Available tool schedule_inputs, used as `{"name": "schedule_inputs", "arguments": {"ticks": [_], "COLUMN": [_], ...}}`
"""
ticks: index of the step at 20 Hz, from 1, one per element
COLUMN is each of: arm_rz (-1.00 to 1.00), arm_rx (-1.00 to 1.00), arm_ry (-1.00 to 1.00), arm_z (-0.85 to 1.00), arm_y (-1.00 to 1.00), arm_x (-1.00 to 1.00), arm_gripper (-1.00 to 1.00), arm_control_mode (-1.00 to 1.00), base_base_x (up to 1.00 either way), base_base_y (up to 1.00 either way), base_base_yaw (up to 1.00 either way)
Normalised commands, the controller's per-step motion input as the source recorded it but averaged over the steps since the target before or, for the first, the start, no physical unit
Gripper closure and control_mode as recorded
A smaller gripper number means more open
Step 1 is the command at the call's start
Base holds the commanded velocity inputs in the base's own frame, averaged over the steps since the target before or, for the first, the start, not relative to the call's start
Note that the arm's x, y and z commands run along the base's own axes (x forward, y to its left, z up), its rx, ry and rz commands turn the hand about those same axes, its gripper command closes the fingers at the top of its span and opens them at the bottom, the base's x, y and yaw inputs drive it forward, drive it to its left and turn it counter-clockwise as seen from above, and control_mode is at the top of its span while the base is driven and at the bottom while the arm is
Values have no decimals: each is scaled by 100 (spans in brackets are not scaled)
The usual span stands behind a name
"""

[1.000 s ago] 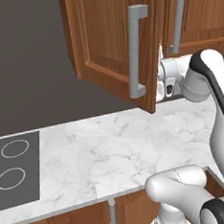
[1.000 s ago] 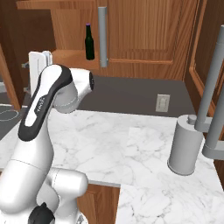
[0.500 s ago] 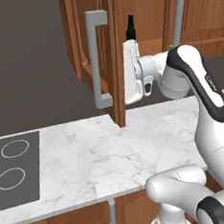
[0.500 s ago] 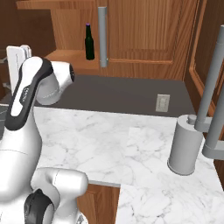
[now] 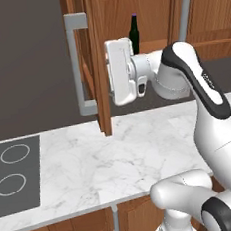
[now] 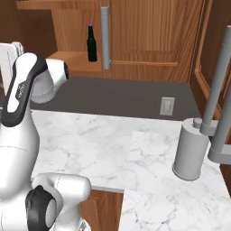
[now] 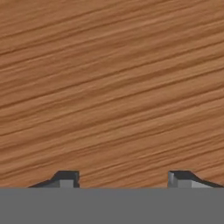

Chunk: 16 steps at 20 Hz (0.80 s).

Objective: Open the cabinet directly in front. Then move the beer and the cup to the dining counter with the jar on it.

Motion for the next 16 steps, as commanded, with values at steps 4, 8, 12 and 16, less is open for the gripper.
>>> {"name": "schedule_inputs", "arguments": {"ticks": [4,8,12,16], "arm_rz": [2,0,0,0], "arm_rx": [0,-1,-3,-5], "arm_ry": [-15,-17,-22,-22], "arm_z": [17,1,0,0], "arm_y": [28,-3,-36,-53], "arm_x": [-21,-3,-8,-16], "arm_gripper": [-100,-100,-100,-100], "arm_control_mode": [-100,-100,-100,-100], "base_base_x": [0,0,0,0], "base_base_y": [0,0,0,0], "base_base_yaw": [0,0,0,0]}}
